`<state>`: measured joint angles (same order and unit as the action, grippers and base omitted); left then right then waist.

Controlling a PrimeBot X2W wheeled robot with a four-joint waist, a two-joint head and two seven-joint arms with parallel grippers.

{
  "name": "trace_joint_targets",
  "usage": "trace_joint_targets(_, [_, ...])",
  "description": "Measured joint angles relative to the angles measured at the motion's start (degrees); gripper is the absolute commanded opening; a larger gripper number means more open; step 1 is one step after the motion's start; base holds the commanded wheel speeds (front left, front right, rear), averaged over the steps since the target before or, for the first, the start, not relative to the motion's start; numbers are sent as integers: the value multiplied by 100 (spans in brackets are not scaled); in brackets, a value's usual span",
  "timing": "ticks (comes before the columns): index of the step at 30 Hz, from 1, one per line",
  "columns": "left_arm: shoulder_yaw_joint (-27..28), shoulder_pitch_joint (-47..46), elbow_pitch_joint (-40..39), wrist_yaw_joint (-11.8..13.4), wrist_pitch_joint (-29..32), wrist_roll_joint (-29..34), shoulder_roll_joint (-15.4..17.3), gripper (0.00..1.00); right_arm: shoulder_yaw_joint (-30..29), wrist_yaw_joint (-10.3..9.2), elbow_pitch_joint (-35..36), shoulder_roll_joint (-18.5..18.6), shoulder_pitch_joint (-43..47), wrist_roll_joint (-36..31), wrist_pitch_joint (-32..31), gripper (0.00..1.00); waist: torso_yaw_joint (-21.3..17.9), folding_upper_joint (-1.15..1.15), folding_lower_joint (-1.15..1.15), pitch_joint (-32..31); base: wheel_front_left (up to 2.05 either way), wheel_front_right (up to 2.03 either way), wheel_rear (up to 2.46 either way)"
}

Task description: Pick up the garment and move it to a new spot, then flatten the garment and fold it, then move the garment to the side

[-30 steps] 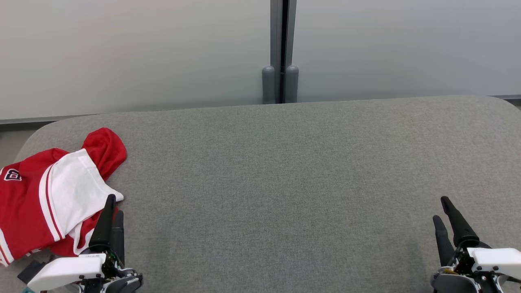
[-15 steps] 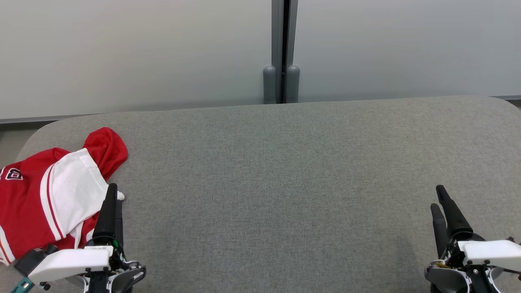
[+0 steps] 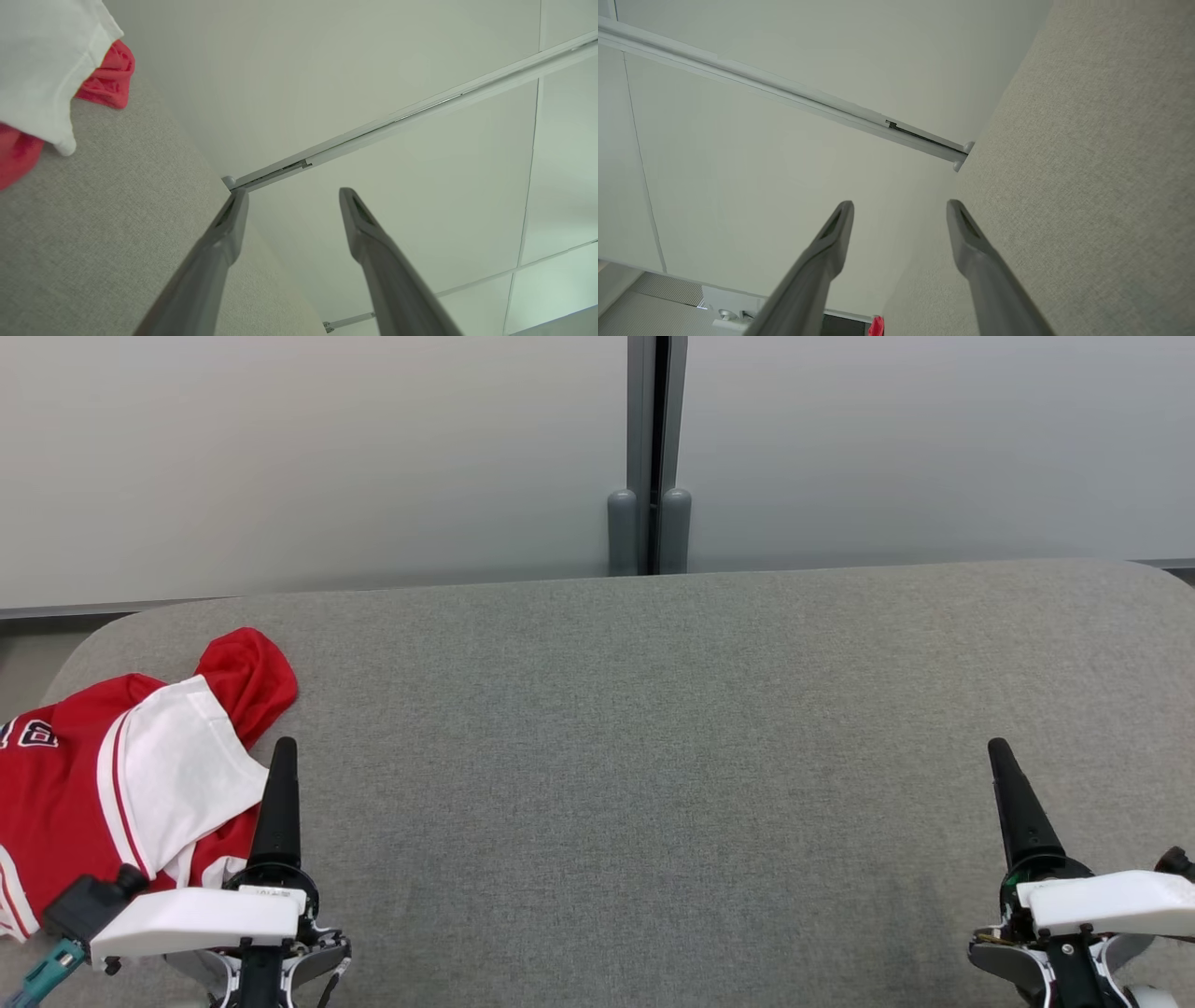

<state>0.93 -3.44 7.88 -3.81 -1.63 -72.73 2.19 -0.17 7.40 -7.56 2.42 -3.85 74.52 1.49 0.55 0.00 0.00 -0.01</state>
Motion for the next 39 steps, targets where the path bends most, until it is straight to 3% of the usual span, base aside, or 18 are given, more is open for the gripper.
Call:
trace_joint_targets(22, [-434,1,-34,267,-401,2704,88,100,318,0,198,87,-3,-2522,404,100,43,0,0,-15,0,0,0])
trace_joint_targets(39, [-697,-1,127,488,-670,4021,141,100,522,1,267,190,-21,-4206,673,100,75,0,0,-30,0,0,0])
